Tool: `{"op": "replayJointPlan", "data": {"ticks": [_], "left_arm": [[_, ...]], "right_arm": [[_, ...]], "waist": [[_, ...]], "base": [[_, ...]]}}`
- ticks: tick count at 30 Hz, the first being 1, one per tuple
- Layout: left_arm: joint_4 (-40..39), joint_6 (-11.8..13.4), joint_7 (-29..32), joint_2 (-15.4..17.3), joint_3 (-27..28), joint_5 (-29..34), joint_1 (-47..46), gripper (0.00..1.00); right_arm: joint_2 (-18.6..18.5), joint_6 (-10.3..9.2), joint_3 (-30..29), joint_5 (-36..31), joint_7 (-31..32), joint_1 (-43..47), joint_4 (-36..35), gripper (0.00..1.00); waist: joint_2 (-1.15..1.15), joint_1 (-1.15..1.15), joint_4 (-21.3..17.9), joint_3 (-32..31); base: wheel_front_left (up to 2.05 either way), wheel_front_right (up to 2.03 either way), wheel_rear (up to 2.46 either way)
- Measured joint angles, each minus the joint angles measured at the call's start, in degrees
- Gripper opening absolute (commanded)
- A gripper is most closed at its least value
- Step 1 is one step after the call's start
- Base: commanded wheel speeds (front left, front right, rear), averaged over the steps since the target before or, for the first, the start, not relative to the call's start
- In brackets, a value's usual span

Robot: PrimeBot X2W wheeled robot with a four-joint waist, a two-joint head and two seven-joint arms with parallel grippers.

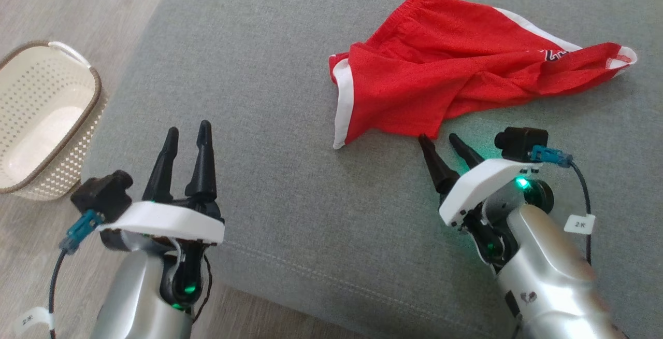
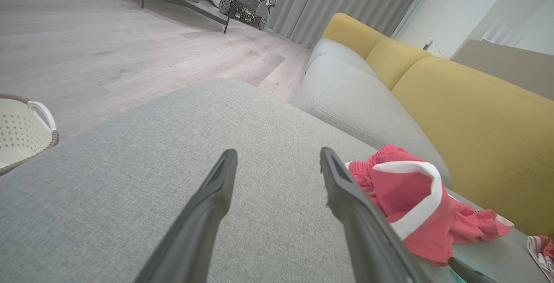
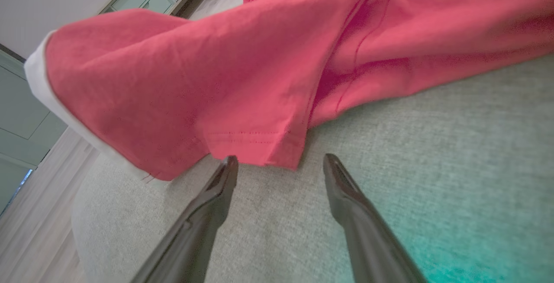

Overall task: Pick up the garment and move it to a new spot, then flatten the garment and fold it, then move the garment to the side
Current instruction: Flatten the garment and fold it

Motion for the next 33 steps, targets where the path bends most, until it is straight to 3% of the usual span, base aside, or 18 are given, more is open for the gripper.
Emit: {"op": "replayJointPlan", "data": {"ticks": [5,6,8,19,24,33], "left_arm": [[0.14,0.0,0.0,-0.18,-0.59,0.0,-0.34,1.0],[0.16,0.0,0.0,-0.22,-0.76,-0.07,-0.49,1.0],[0.33,0.0,0.0,-0.23,-0.9,-0.25,-0.79,1.0],[1.33,0.0,0.0,-0.34,0.54,-0.23,-1.05,1.0],[1.53,0.0,0.0,-0.35,1.01,-0.21,-0.81,1.0],[1.51,0.0,0.0,-0.35,0.7,0.03,1.13,1.0]], "right_arm": [[-0.15,0.0,0.64,0.37,-1.04,-2.17,1.91,1.0],[-0.18,0.0,0.86,0.37,-1.21,-2.61,2.27,0.95],[-0.2,0.0,1.24,0.37,-1.69,-3.34,2.74,0.0],[-0.79,0.0,3.49,-0.81,-2.11,-4.6,4.43,0.0],[-6.59,0.0,5.47,-1.22,2.08,-2.22,-1.57,0.0],[-22.8,0.0,7.47,-1.14,15.6,0.97,-14.16,0.0]], "waist": [[0.0,0.0,0.46,0.83],[0.0,0.0,0.54,0.96],[0.0,0.0,0.63,1.32],[0.0,0.01,-1.86,0.27],[0.0,0.0,-5.32,-2.25],[0.0,0.0,-10.81,-5.51]], "base": [[0.0,0.0,0.0],[0.0,0.0,0.0],[0.0,0.0,0.0],[0.0,0.0,0.0],[0.0,0.0,0.0],[0.0,0.0,0.0]]}}
